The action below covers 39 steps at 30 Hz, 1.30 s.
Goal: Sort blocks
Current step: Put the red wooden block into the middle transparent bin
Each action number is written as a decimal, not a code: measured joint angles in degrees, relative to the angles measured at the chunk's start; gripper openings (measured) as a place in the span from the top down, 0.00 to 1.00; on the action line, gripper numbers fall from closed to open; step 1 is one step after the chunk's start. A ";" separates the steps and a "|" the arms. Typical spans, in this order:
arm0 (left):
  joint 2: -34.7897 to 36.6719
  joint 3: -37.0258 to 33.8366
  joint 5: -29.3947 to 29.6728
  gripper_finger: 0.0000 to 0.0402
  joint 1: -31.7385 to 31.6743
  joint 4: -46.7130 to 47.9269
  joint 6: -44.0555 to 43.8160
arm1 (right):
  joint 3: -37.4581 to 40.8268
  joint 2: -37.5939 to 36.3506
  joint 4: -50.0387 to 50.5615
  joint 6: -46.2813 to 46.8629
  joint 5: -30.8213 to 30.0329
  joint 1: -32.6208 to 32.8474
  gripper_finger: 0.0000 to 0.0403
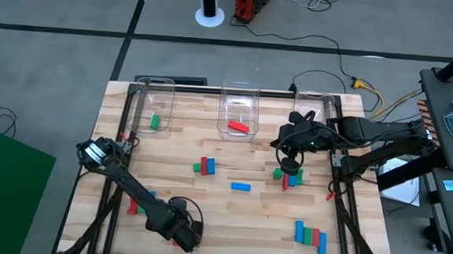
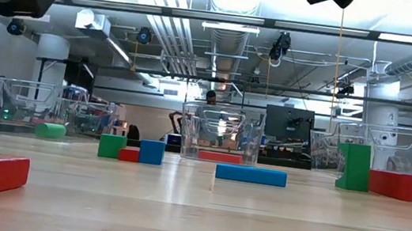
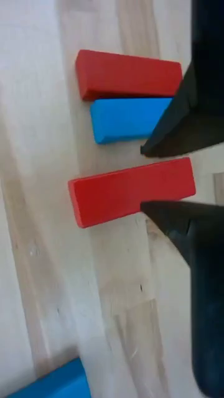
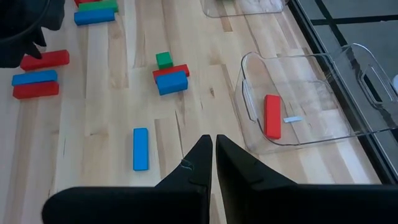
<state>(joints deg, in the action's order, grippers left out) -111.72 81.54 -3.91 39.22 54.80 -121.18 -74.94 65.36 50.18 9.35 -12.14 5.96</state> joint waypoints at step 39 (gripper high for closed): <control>-6.20 -0.06 1.97 0.75 1.07 -0.37 5.89 | 0.26 0.00 0.01 -0.03 0.00 -0.01 0.97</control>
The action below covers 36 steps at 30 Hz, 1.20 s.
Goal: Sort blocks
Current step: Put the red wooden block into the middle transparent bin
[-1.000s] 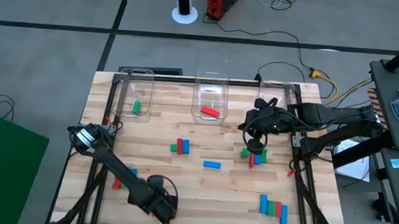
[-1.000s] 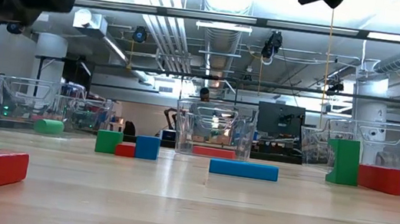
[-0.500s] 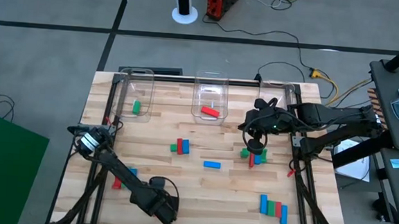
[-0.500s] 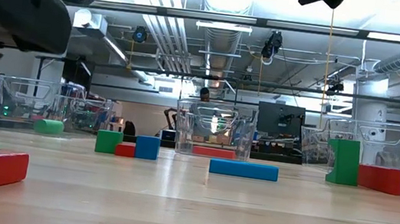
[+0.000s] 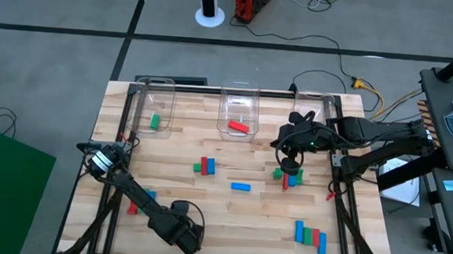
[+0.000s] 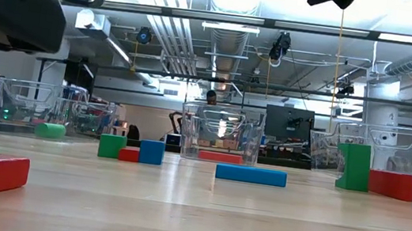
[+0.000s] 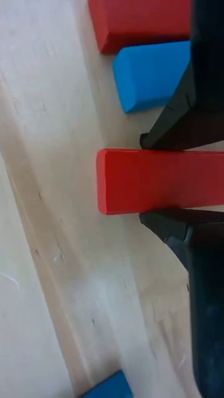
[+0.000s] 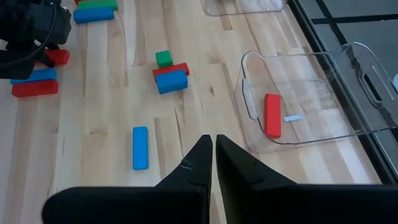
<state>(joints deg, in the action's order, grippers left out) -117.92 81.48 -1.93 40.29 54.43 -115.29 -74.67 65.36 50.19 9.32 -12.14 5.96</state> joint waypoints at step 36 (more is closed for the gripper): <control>26.18 6.59 26.14 0.75 -55.08 -21.85 83.68 | 0.00 -10.05 7.43 6.59 -5.07 0.02 0.97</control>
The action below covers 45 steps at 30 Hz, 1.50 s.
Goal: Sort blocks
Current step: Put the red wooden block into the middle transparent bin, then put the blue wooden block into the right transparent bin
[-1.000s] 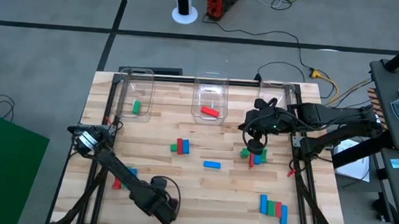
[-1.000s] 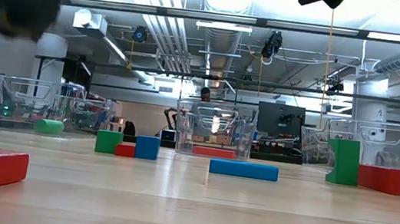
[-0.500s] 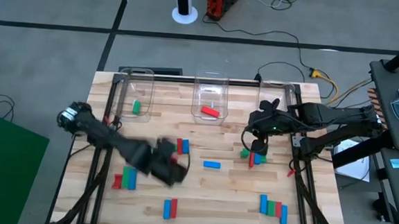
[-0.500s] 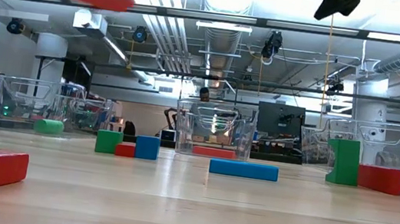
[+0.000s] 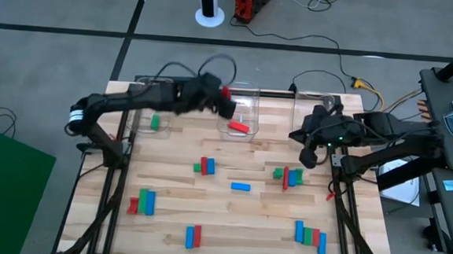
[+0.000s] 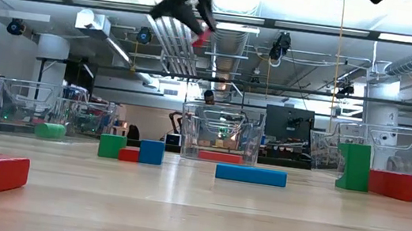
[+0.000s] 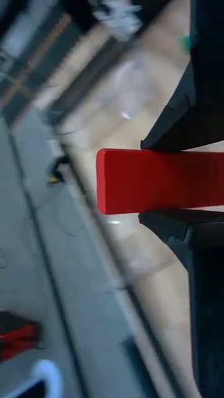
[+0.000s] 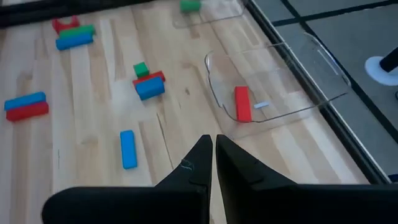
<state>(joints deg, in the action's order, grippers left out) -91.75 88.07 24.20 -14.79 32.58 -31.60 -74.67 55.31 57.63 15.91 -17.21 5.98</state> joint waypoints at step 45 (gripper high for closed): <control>-2.85 0.31 -7.73 0.61 3.04 -4.60 -0.68 | 0.11 1.46 0.44 1.48 -1.84 0.00 0.97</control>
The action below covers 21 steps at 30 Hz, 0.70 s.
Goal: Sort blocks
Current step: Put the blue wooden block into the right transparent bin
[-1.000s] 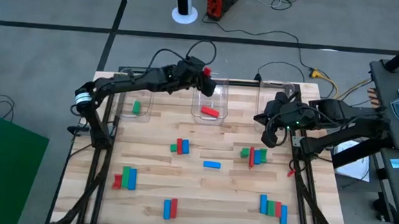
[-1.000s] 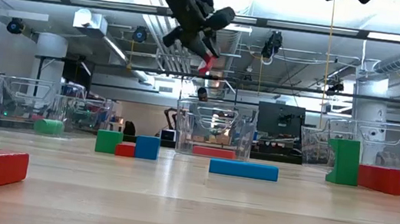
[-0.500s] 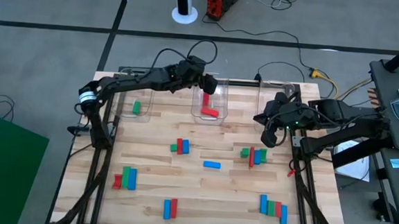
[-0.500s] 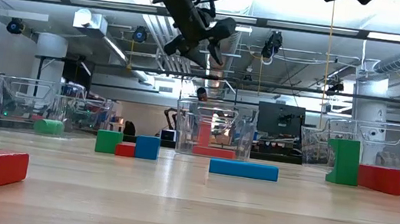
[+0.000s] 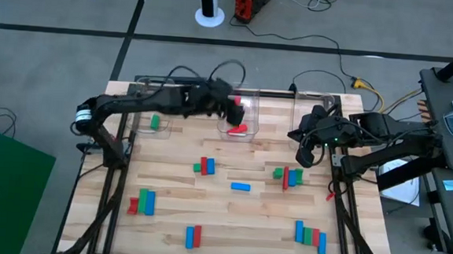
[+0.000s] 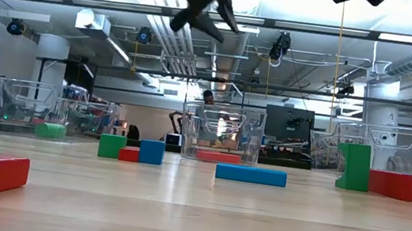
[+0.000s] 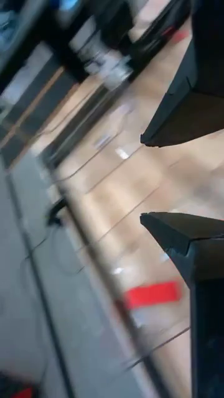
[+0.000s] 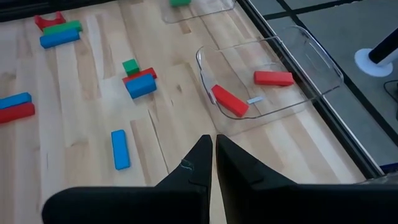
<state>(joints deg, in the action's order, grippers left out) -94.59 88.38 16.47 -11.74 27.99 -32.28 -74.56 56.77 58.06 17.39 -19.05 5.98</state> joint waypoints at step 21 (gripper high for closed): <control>10.17 0.00 2.22 0.62 20.12 46.48 -14.88 | 0.00 14.84 -13.44 -2.34 7.53 1.54 0.85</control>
<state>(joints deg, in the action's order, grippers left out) -84.42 88.38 18.69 8.38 74.47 -47.16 -74.56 71.61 44.62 15.05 -11.52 7.52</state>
